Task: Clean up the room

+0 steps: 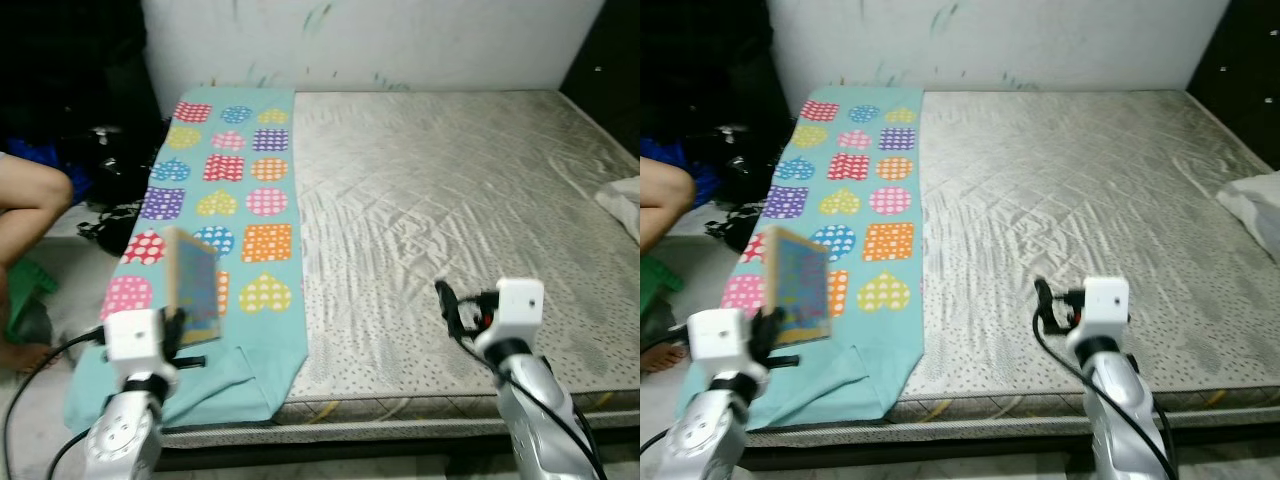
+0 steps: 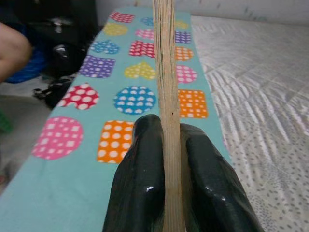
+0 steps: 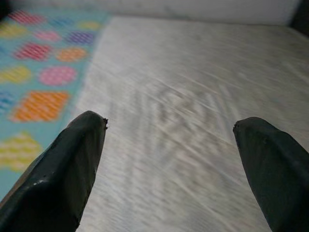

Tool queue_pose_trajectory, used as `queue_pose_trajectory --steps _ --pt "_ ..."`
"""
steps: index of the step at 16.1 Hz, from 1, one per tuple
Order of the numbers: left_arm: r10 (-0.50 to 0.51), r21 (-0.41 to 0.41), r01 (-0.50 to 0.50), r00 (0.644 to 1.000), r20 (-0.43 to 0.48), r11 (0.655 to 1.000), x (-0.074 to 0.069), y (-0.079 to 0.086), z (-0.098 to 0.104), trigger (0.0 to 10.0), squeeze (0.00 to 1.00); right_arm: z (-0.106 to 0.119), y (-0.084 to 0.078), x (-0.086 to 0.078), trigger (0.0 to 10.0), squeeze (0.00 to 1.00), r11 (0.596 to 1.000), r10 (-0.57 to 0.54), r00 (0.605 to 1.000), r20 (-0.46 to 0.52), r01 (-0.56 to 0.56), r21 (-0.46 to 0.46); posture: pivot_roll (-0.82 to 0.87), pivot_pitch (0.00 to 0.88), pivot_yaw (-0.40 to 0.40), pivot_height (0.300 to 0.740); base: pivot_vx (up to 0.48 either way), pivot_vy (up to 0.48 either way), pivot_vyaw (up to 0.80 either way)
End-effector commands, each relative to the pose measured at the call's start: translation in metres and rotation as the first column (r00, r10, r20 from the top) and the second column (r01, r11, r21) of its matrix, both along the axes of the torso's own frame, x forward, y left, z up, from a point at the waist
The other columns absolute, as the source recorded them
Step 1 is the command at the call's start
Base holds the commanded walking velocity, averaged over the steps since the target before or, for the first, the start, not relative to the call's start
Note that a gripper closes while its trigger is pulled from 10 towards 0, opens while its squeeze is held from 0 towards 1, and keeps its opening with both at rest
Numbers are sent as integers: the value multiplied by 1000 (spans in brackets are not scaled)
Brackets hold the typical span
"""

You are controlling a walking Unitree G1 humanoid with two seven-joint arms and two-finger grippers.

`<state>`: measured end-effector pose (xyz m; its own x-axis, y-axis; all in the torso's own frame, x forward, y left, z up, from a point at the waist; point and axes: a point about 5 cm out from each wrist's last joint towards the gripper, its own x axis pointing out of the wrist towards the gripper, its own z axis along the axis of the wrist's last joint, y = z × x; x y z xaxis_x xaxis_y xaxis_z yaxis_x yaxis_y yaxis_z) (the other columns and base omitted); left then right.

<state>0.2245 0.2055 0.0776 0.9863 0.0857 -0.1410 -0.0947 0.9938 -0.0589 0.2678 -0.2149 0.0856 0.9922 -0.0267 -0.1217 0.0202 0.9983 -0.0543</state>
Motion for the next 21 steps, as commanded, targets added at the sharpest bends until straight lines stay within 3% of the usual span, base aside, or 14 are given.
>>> queue_pose_trajectory --steps 1,4,5,8,10,11,14,18,19,21 --pt "-5 21 3 997 73 1000 2 0 14 10000 0 4 -13 -2 10000 0 998 -47 999 26 48 -32 -5 78 -20 740 0 0 0" --pt "-52 29 49 994 92 998 -1 -9 20 10000 0 10 -24 -22 10000 0 993 12 997 72 -4 -120 -6 123 -31 740 0 0 0" --pt "-77 40 73 993 95 997 0 -14 21 10000 0 10 -21 -28 10000 0 987 41 997 60 -31 -156 0 129 -29 740 0 0 0" --pt "-134 50 129 985 113 990 3 -27 28 10000 0 11 -4 -33 10000 0 986 126 992 19 -123 -116 1 159 -37 740 0 0 0" --pt "-148 43 144 982 120 989 6 -28 31 10000 0 9 0 -29 10000 0 990 115 993 10 -114 -80 12 143 -28 740 0 0 0" --pt "-144 37 140 982 124 989 7 -26 32 10000 0 7 -1 -26 10000 0 997 76 997 -19 -76 -8 19 133 -14 740 0 0 0" --pt "-123 42 119 984 126 992 10 -23 35 10000 0 12 2 -19 10000 0 988 154 987 -35 -154 -13 17 115 26 740 0 0 -729" --pt "-154 25 152 982 109 988 13 -26 32 10000 0 15 23 -15 10000 0 983 185 982 -36 -185 -4 -1 106 48 740 0 0 0" --pt "-155 22 153 981 118 988 15 -29 34 10000 0 13 29 -13 10000 0 985 169 985 -44 -170 -18 3 101 29 740 0 0 0" --pt "-132 11 132 982 135 991 16 -29 37 10000 0 12 30 -7 10000 0 996 66 997 -38 -63 65 11 108 13 740 0 0 -800"
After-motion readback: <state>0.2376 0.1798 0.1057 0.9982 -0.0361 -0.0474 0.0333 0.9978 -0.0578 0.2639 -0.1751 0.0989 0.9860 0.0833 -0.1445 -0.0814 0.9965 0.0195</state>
